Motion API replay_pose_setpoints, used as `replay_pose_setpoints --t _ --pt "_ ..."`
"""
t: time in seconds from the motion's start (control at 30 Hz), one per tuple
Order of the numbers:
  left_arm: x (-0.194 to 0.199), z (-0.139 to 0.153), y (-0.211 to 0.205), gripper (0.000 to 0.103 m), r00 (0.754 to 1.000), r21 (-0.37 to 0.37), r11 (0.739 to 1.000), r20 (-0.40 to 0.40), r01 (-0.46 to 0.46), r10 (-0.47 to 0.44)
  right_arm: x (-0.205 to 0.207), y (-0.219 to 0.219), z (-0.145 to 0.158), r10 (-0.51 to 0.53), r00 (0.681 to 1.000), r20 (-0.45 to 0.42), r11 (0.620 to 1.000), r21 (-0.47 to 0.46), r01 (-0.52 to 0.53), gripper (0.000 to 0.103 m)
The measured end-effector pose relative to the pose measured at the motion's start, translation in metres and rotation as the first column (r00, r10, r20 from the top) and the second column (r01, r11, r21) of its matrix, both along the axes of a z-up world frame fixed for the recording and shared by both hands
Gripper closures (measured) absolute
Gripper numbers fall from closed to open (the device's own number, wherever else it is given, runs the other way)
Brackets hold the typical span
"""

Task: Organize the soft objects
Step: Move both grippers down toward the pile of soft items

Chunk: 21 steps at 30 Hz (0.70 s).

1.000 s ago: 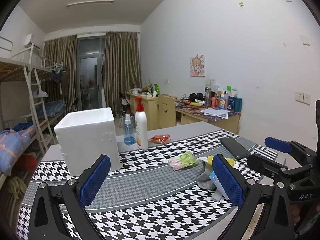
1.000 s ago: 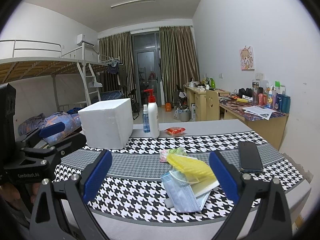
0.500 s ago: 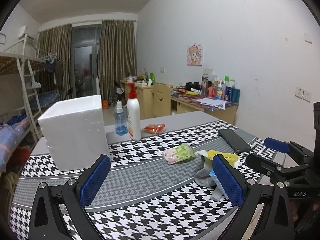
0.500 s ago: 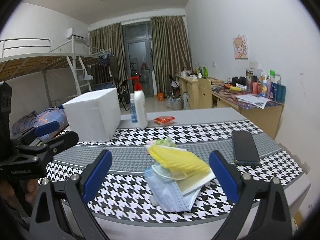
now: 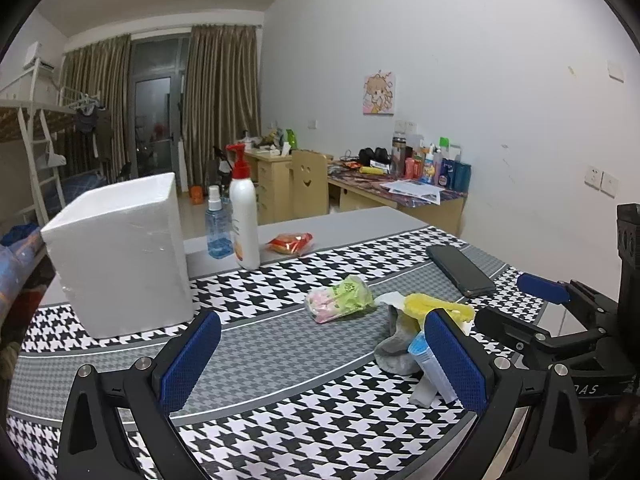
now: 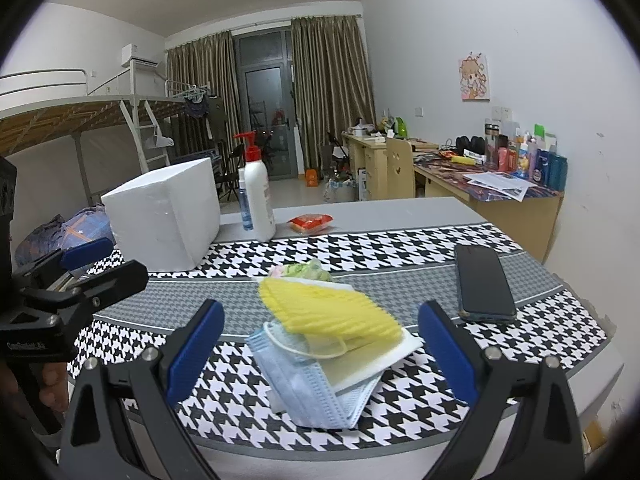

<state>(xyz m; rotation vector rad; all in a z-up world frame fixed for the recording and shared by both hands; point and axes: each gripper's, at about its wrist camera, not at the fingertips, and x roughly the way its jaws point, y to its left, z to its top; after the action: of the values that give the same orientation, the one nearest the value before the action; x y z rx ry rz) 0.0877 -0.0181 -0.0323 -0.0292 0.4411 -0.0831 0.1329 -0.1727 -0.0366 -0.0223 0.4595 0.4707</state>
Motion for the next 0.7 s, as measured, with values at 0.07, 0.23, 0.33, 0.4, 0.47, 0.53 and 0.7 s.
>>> replay_pose_setpoints --t 0.07,0.23,0.33,0.4,0.47,0.53,0.7 --pt "0.005 -0.002 -0.001 0.001 1.0 0.0 1.0 -0.011 0.002 -0.002 0.004 -0.001 -0.002 -0.004 1.0 -0.008 1.0 -0.003 0.004 0.004" --pt "0.014 -0.007 0.0 0.001 0.999 -0.003 1.0 -0.032 -0.009 0.009 0.015 0.001 -0.008 0.007 1.0 -0.03 1.0 -0.015 -0.008 0.004" --pt "0.019 -0.011 0.0 0.001 0.999 -0.003 1.0 -0.047 -0.012 0.012 0.02 0.004 -0.012 0.021 0.999 -0.041 1.0 -0.023 -0.022 0.004" --pt "0.022 -0.013 0.0 0.001 0.998 -0.004 1.0 -0.055 -0.015 0.015 0.022 0.006 -0.015 0.029 0.999 -0.046 0.999 -0.028 -0.03 0.004" --pt "0.025 -0.015 0.0 0.001 0.998 -0.003 1.0 -0.062 -0.019 0.018 0.025 0.007 -0.016 0.04 0.998 -0.05 0.999 -0.027 -0.041 0.004" --pt "0.028 -0.016 -0.001 0.001 0.997 0.006 1.0 -0.066 -0.025 0.025 0.027 0.007 -0.017 0.049 0.997 -0.056 0.998 -0.026 -0.05 0.007" --pt "0.036 -0.021 -0.003 0.001 0.996 0.021 0.999 -0.083 -0.033 0.034 0.038 0.008 -0.024 0.076 0.991 -0.111 0.997 -0.013 -0.078 0.024"
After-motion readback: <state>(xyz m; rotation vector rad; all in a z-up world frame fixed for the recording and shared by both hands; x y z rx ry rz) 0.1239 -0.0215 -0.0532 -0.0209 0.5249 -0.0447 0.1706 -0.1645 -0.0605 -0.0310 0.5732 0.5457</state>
